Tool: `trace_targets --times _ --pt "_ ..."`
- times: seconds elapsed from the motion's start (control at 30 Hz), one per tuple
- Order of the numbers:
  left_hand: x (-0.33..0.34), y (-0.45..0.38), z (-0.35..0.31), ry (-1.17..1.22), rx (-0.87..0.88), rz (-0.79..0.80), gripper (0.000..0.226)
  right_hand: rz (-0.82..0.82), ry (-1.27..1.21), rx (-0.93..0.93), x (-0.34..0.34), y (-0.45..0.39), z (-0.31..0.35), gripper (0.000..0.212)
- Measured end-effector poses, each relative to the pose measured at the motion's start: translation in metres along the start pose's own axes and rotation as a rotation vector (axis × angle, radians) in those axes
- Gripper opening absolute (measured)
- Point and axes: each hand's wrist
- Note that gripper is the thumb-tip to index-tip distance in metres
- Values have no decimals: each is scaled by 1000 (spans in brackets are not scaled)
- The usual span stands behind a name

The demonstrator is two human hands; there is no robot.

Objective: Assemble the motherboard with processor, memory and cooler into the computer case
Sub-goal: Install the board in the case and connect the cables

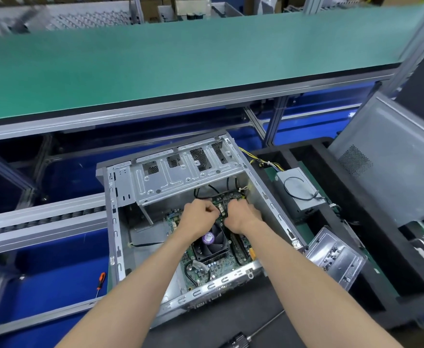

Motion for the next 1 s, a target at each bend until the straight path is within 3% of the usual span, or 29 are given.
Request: trace_targets --times 0.17,0.3,0.47,0.73,0.9,1.0 --pt "2 -1 4 28 -11 32 19 -29 66 -33 1 -3 -1 13" --pt "4 -3 3 16 -24 75 21 -71 151 -57 2 -6 2 31" --pt "5 -3 -2 -33 -47 104 21 -82 192 -57 2 -10 5 29" --pt "2 0 6 9 -58 69 37 -42 -117 32 -2 -13 0 31" --pt "-1 1 -1 -3 -63 158 34 -86 -387 21 -8 -11 -5 47" --pt "-5 1 -9 26 -38 241 32 -162 -573 19 -12 -7 -8 46"
Point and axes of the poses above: each hand's wrist, its own y-axis away from the middle knuckle, its own x-axis out of the palm, z = x × y, and after that the axes turned 6 degrees about -x, right-handed
